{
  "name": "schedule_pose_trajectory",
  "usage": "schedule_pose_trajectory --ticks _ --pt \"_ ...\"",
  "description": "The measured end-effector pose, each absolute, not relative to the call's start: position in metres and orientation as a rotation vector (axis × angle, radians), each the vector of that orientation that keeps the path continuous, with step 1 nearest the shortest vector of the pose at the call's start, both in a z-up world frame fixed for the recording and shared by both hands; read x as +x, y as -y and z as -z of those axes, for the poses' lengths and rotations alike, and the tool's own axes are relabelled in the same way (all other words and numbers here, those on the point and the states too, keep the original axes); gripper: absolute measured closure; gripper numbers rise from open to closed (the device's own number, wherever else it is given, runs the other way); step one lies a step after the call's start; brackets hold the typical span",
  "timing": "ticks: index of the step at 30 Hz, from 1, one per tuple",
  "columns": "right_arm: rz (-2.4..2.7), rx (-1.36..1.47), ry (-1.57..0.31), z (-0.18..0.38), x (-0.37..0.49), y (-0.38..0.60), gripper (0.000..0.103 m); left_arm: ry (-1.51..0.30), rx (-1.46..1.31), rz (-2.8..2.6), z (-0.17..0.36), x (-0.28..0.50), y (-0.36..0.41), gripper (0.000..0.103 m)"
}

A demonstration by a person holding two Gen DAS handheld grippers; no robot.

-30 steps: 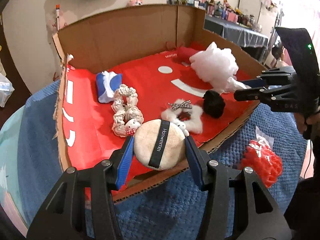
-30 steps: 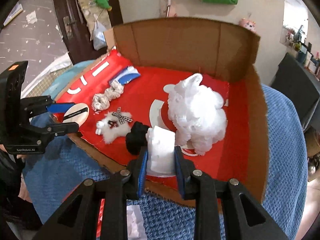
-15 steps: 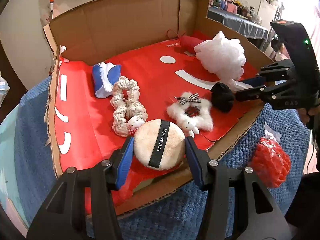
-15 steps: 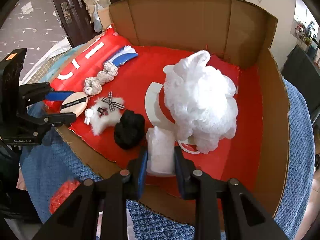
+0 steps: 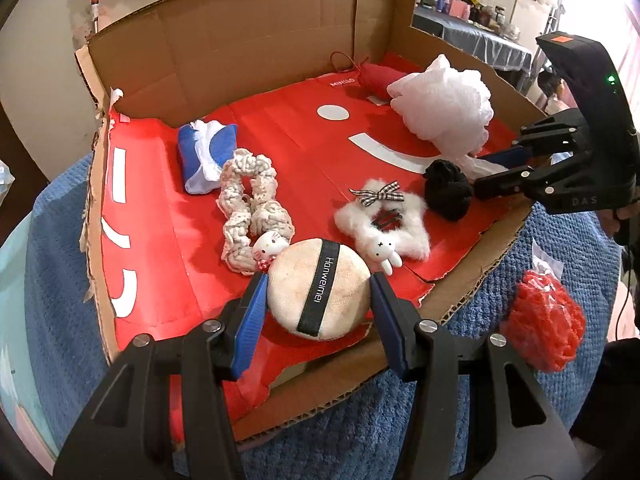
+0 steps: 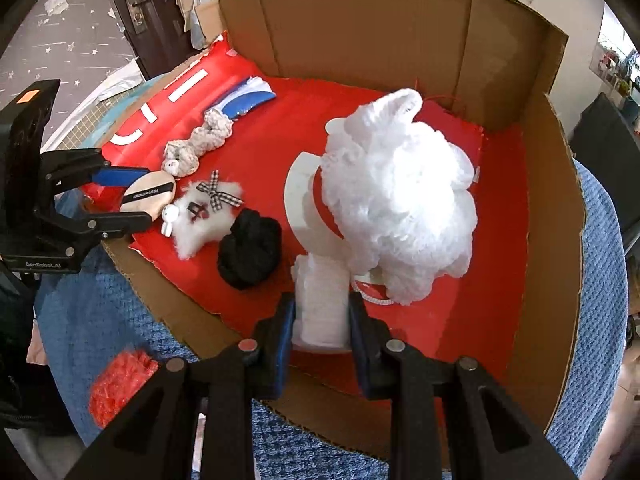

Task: Organize soft objects
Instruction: 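Open the right tool to drop the white cloth while the left tool holds the powder puff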

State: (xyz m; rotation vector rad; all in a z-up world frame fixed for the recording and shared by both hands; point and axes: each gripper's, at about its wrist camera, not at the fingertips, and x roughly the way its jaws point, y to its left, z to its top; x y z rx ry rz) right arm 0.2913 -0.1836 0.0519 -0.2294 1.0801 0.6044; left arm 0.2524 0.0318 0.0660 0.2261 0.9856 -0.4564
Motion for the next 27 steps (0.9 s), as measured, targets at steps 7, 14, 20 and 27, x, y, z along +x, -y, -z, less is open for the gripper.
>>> schedule_pose_trajectory --ticks 7,14,20,27 --pt "-0.599 -0.239 -1.084 -0.0514 0.2926 0.1852 0.075 -0.984 0.229 0.464 -0.0656 0.2518 -0.0316 0.052" --pt "-0.605 -0.248 -1.091 -0.0516 0.2927 0.1859 0.074 -0.981 0.228 0.464 -0.0650 0.2512 -0.0320 0.052" --pt "-0.606 -0.244 -1.093 -0.0514 0.2930 0.1860 0.072 -0.972 0.226 0.464 -0.0649 0.2502 -0.0325 0.052" --pt "-0.604 -0.235 -1.096 -0.0514 0.2925 0.1852 0.067 -0.967 0.229 0.463 -0.0652 0.2497 -0.0324 0.051"
